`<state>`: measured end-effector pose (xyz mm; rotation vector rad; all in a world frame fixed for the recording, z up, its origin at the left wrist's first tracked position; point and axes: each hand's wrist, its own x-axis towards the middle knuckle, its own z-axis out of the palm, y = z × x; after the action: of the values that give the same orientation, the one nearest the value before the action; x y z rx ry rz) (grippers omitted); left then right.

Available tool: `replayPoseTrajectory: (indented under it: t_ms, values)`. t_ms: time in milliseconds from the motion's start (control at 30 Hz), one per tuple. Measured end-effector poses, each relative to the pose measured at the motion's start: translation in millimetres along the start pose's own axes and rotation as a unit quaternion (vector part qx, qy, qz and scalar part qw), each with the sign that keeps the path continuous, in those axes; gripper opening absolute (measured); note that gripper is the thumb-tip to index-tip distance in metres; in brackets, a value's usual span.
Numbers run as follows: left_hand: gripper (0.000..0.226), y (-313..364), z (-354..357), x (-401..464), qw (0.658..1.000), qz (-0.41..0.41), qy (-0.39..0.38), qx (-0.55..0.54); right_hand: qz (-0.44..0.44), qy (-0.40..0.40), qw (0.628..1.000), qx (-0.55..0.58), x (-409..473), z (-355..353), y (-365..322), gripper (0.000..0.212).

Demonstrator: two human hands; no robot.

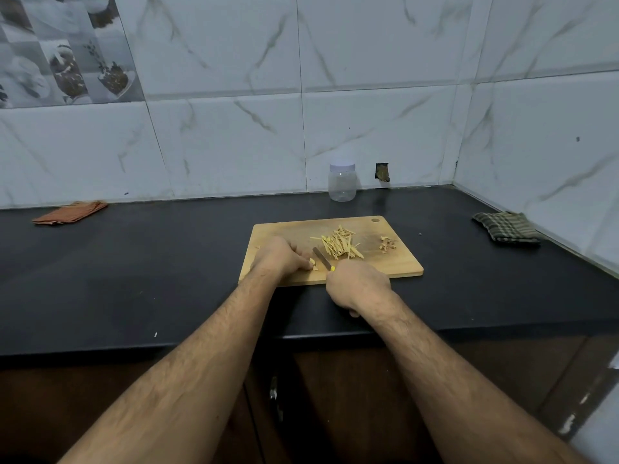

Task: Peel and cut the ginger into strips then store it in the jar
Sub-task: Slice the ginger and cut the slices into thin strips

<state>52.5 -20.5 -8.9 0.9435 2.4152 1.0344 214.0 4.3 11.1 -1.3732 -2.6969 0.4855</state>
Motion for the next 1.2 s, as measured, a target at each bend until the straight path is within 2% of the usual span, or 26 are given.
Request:
replayPoseTrajectory:
  t_ms: [167,300,867,1033,1200]
  values:
    - [0.015,-3.7,5.2,-0.9,0.999,0.020,0.020,0.022,-0.006,0.001,1.000,-0.001,-7.6,1.0,-6.5,0.019]
    - [0.006,-4.0,6.7,-4.7,0.998,0.020,0.028,0.056,-0.001,0.003,1.000,-0.004,-10.4,1.4,-8.6,0.025]
    - [0.022,-3.9,9.9,-9.8,0.992,0.035,0.053,0.109,0.006,-0.011,1.000,-0.023,-16.0,-0.6,-19.1,0.024]
    - [0.022,-3.4,9.9,-9.3,0.992,0.037,0.050,0.109,0.005,-0.011,0.999,-0.037,-11.7,0.3,-23.7,0.011]
    - [0.021,-2.8,10.4,-11.9,0.993,0.030,0.054,0.102,0.011,-0.025,0.998,-0.048,-13.8,-0.8,-24.1,0.010]
